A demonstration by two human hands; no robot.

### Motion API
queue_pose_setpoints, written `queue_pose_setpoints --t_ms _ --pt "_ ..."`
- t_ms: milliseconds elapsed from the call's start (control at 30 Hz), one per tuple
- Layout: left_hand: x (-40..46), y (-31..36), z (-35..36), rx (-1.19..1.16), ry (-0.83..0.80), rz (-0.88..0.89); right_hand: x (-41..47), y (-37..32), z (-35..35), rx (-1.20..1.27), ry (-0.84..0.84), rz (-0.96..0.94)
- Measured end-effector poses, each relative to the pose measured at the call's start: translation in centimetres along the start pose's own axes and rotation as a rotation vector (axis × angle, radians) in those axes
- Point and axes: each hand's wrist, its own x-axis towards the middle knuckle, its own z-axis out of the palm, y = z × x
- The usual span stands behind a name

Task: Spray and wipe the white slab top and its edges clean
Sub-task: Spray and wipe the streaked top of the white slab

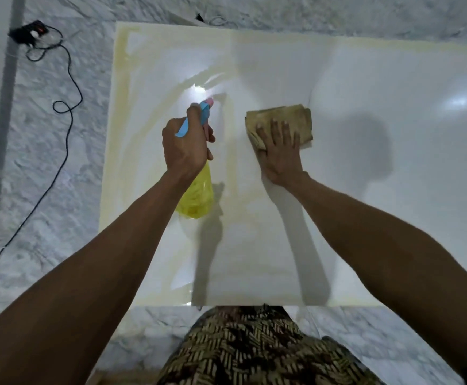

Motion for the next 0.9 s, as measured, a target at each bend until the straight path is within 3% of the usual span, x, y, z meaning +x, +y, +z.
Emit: queue_pose_setpoints --t_ms 400,600,667,767,833,900 --pt "-15.2 -6.4 -6.0 -0.034 -0.119 -0.035 -23.8 -7.3 3.3 0.038 -0.153 0.043" --pt "-19.6 -8.3 -7.9 -0.051 -0.114 -0.031 -30.4 -12.0 2.5 0.073 -0.349 0.141" --pt "-20.3 -7.5 -8.1 -0.058 -0.109 0.011 -31.1 -12.8 1.7 0.187 -0.328 0.130" --pt "-19.6 -5.6 -8.4 -0.083 -0.081 0.079 -30.5 -13.4 -1.4 0.466 -0.112 0.226" --pt "-18.6 -3.8 -8.6 -0.094 -0.055 0.127 -28.9 -13.4 -4.7 0.893 -0.074 0.303" --pt "-17.4 -2.0 -8.5 -0.092 -0.046 0.170 -25.7 -12.0 -8.1 1.246 0.037 0.500"
